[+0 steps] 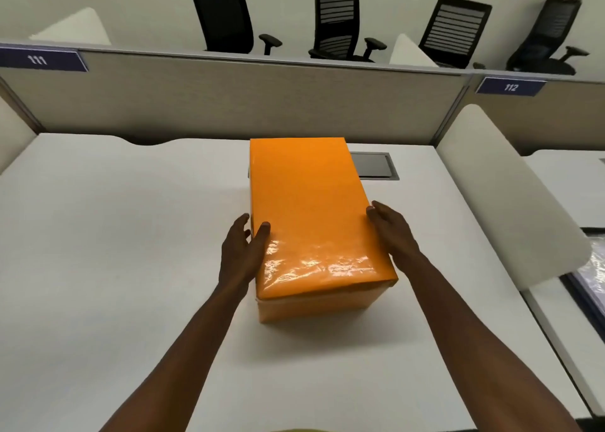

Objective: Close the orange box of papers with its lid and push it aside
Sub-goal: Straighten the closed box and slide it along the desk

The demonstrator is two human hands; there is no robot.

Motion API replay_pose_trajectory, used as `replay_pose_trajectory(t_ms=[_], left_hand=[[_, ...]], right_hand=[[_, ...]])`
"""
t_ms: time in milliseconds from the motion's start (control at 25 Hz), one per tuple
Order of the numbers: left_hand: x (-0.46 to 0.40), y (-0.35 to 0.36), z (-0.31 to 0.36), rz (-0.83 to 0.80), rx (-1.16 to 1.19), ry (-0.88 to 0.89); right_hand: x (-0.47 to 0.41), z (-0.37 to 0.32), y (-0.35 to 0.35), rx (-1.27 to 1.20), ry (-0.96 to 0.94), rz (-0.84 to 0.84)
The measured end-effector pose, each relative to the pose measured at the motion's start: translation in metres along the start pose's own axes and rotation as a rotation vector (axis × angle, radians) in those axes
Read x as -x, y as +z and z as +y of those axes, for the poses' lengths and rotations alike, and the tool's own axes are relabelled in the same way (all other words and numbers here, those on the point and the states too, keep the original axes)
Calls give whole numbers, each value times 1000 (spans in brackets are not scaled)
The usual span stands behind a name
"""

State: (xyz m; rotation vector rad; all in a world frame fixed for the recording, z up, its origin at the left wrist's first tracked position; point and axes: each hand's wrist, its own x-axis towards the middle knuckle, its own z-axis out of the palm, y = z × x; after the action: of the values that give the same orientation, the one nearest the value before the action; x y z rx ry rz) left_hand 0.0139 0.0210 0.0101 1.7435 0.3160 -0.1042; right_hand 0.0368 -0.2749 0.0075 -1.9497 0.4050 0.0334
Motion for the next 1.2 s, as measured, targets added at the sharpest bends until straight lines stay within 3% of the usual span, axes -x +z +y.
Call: replay_pose_trajectory(t_ms=[120,280,520,760,840,1200], left_hand=[[-42,-2,21,-12,-72,42],[-96,11,43,-51,-267,169],[-169,19,59,-77,-405,259],[-232,22,69,-153,-826,466],[-252,29,64,-246,-846,450],[-254,25,54,-212,-798,481]], right_hand=[[-30,-26,7,301,-167,46],[-82,-58,30,576,-358,-33],[-156,-90,50,693,-381,-60],[-185,-87,61,841,-342,-89],[-194,-71,63,837,-297,-97],[-196,-69,66,834,-346,-82]])
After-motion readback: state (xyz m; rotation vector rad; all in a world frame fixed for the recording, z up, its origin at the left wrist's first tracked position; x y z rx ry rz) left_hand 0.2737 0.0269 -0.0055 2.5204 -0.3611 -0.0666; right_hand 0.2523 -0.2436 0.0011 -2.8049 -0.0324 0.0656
